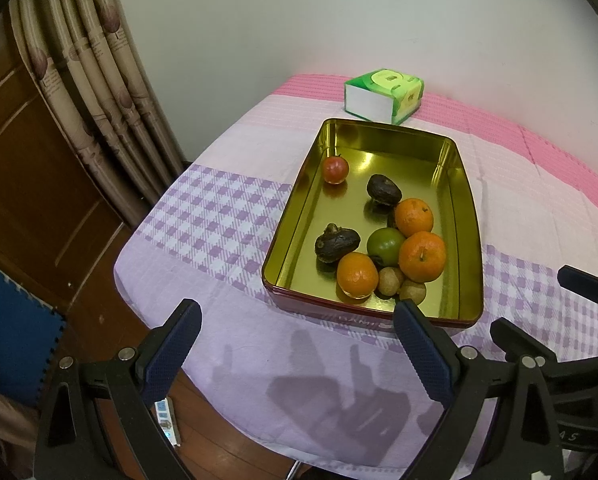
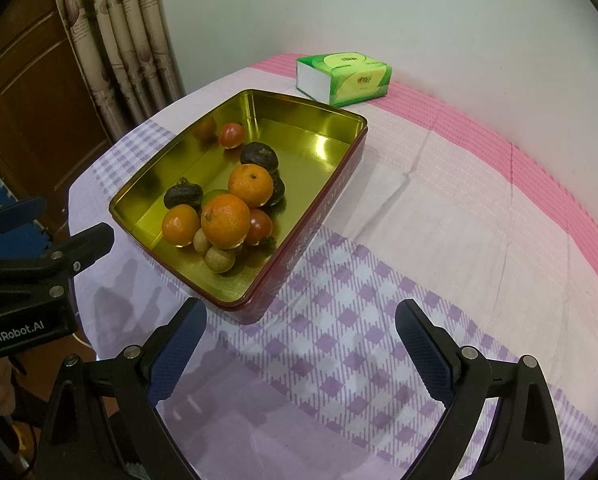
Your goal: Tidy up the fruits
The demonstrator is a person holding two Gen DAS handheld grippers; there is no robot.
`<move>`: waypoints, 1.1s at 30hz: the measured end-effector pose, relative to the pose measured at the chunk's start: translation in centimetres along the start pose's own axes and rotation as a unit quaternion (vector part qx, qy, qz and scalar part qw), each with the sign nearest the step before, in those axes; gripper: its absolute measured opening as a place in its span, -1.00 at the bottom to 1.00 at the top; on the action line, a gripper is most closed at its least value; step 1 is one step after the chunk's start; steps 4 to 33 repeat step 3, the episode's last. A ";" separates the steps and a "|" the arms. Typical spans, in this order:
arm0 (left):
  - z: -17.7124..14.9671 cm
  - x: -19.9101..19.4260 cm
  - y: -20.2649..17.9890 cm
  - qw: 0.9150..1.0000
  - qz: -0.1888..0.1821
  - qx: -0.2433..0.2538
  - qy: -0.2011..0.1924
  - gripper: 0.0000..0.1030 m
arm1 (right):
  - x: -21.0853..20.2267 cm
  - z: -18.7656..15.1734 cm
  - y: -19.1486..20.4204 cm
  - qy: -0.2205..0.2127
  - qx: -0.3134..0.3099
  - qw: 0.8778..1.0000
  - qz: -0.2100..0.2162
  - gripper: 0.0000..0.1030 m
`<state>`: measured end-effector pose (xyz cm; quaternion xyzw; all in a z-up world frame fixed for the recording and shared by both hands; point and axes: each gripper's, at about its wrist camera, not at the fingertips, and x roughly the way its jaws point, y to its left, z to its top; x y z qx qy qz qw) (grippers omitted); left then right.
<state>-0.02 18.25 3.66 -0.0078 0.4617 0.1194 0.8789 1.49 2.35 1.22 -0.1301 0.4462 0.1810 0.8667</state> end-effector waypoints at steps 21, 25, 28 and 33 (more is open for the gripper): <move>0.0 0.1 0.0 1.000 -0.001 -0.002 0.001 0.86 | 0.0 0.1 -0.1 0.000 0.001 1.000 0.000 0.85; 0.0 0.1 0.0 1.000 -0.001 -0.002 0.001 0.86 | 0.0 0.1 -0.1 0.000 0.001 1.000 0.000 0.85; 0.0 0.1 0.0 1.000 -0.001 -0.002 0.001 0.86 | 0.0 0.1 -0.1 0.000 0.001 1.000 0.000 0.85; 0.0 0.1 0.0 1.000 -0.001 -0.002 0.001 0.86 | 0.0 0.1 -0.1 0.000 0.001 1.000 0.000 0.85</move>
